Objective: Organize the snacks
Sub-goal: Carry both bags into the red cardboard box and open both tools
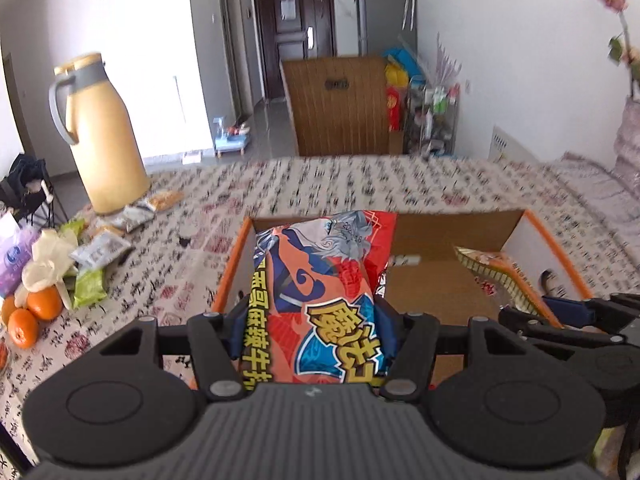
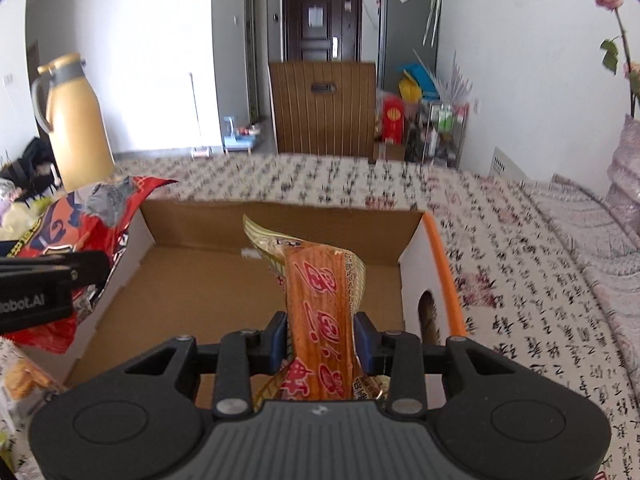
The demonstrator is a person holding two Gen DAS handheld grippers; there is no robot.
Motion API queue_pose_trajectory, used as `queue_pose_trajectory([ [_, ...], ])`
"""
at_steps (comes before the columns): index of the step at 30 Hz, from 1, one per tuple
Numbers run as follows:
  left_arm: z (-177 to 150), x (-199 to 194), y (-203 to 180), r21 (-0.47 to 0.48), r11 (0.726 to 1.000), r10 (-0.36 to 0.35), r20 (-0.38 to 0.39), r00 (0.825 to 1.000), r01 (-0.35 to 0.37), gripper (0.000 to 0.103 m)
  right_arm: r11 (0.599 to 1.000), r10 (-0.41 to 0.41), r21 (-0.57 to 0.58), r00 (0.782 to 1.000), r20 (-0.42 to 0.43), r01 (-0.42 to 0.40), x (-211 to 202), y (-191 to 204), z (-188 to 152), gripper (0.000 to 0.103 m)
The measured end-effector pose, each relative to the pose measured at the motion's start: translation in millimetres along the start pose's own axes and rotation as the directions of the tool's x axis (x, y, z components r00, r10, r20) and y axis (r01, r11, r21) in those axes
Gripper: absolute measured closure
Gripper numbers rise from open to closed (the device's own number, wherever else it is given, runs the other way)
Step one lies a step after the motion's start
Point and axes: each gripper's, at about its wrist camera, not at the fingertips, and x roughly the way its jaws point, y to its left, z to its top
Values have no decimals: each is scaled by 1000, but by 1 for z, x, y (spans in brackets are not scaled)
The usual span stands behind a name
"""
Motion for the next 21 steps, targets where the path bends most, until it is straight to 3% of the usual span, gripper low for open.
queue_pose_trajectory([
  [4,-6,22,2,-7,1000,9,-55,998,-9,42,1000,-19,1,999,-41,19,17,1,-5,67],
  [7,-11,27,6,-11,1000,6,-65,998,-6,39,1000,-24,6,999,-49,25,21,-2,-9,60],
  [8,-12,25,7,-9,1000,6,-55,998,-6,36,1000,-23,7,999,-49,24,21,-4,-9,54],
  [11,-14,17,10,-9,1000,1,-14,1000,-1,18,999,-25,32,999,-34,26,12,-9,-13,52],
  [13,-16,11,12,-12,1000,5,9,1000,-5,11,999,-18,41,1000,-15,18,4,-10,-14,45],
  [15,-17,3,13,-20,1000,1,29,1000,-1,0,999,-12,47,1000,7,12,-3,-14,-14,29],
  [18,-19,-8,16,-19,1000,0,57,998,1,0,998,0,57,999,46,-3,-17,-15,-17,12],
  [21,-22,-19,17,-25,1000,-7,71,997,9,0,998,-1,69,998,70,-3,-30,-18,-19,2],
])
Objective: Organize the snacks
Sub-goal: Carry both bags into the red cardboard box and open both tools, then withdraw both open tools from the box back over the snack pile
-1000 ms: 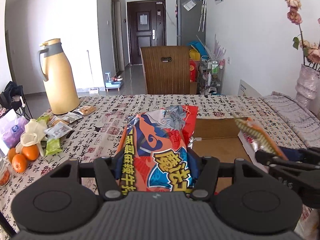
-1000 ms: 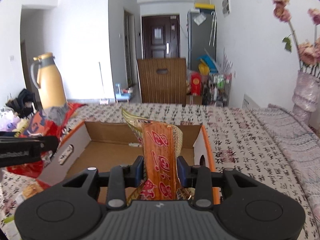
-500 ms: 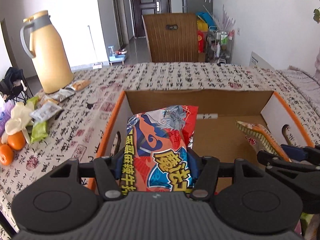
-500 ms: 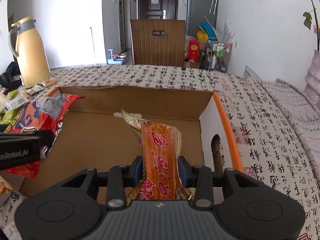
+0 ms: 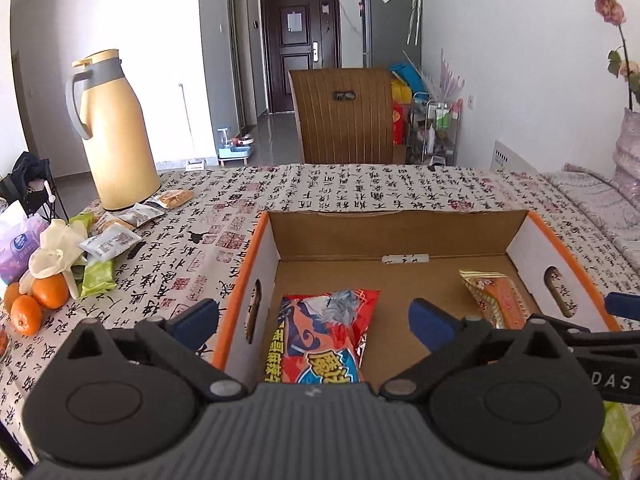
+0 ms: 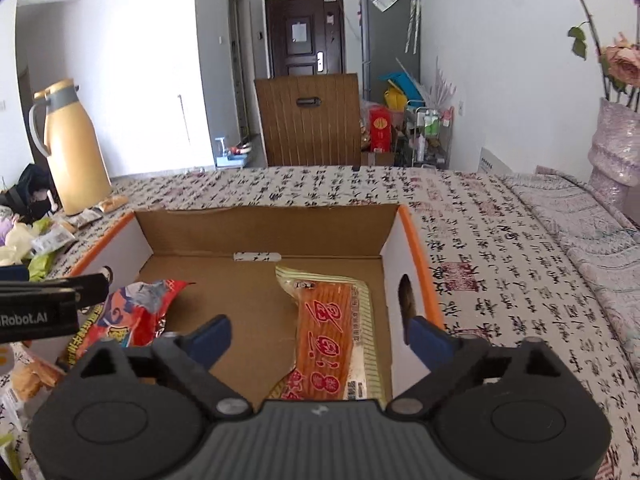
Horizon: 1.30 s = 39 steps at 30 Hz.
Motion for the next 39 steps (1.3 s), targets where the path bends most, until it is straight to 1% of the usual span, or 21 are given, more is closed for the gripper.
queue_pose_trajectory([
  [1,-1,-4,0,-1,1000,-1,6,1000,1,0,1000,0,4,1000,6,0,-4,0,-1,0],
  [6,-9,-30,7,-11,1000,-2,35,999,2,0,1000,8,5,999,32,-8,-29,-1,-11,0],
  [10,-21,-56,14,-28,999,-16,62,998,17,0,1000,22,5,998,67,-22,-55,-3,-22,0],
  [18,-52,-108,30,-60,998,-23,129,991,31,0,999,50,-5,989,138,-50,-109,2,-52,0],
  [23,-74,-131,40,-67,997,-29,142,989,39,0,998,57,-22,984,170,-54,-141,4,-77,0],
  [30,-106,-156,44,-59,997,-48,152,987,58,0,998,61,-30,983,172,-56,-170,6,-110,0],
  [39,-143,-169,45,-32,997,-59,137,989,64,0,998,62,-21,990,127,-59,-186,4,-152,0],
])
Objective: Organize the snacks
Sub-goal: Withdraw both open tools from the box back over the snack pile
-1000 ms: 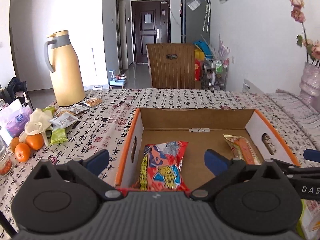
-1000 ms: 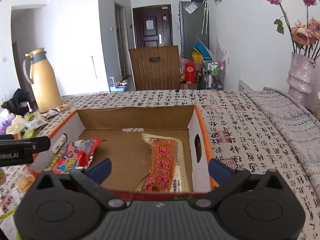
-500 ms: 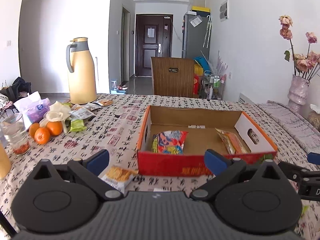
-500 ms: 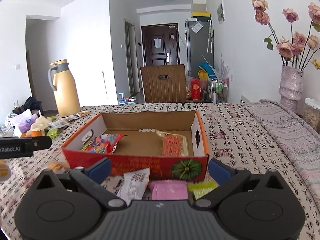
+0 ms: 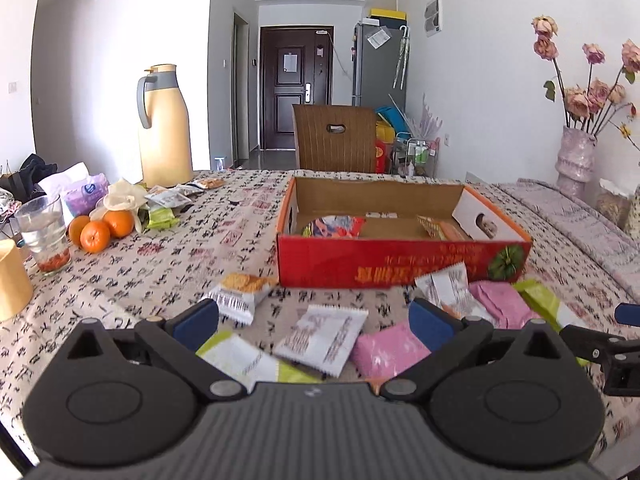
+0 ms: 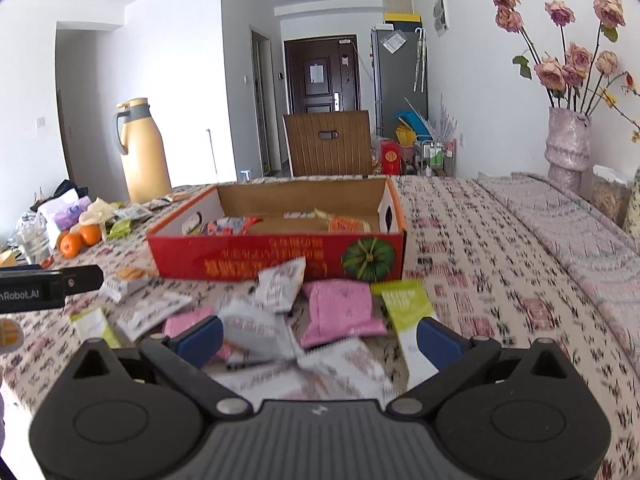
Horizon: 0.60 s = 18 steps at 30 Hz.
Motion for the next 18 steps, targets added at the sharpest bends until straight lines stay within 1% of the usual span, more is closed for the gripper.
queue_pose_trajectory([
  [7,-23,-8,2,0,1000,-25,-22,999,25,0,1000,-1,3,1000,-27,1,-11,4,-27,0],
  [13,-36,-14,3,-4,1000,-29,-44,999,28,0,1000,7,-12,999,-48,-8,-16,12,-45,0],
  [16,-39,-16,6,-10,1000,-25,-48,999,25,0,1000,15,-16,999,-49,-16,-18,16,-50,2],
  [18,-40,-17,7,-12,1000,-26,-48,999,25,0,1000,13,-22,999,-47,-14,-19,17,-51,5],
])
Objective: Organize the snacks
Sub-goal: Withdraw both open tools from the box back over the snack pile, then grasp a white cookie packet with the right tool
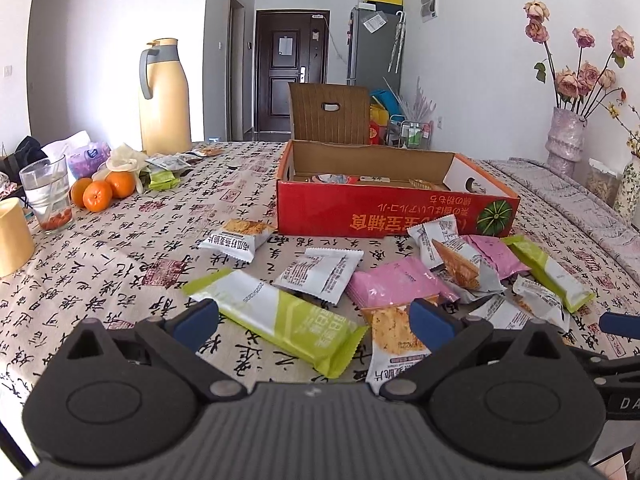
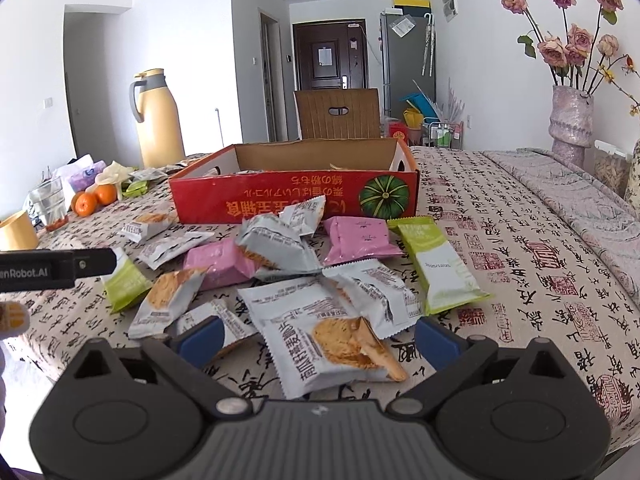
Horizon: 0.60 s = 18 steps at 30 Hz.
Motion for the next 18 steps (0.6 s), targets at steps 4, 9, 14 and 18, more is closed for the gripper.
queue_pose_trajectory([
  [4,-1,-1,0,0,1000,-5,0,1000,5,0,1000,-1,-16,1000,-8,1,2,3,-3,7],
  [9,-2,-1,1,-2,1000,-9,-6,1000,9,0,998,5,-59,1000,-29,-6,15,6,-10,13],
  [14,-3,1,2,-4,1000,-10,-12,1000,10,0,992,-10,-130,1000,-16,8,26,13,-16,30],
  [18,-4,3,3,-6,1000,-11,-23,1000,11,0,991,-14,-132,1000,-17,11,28,11,-16,55],
])
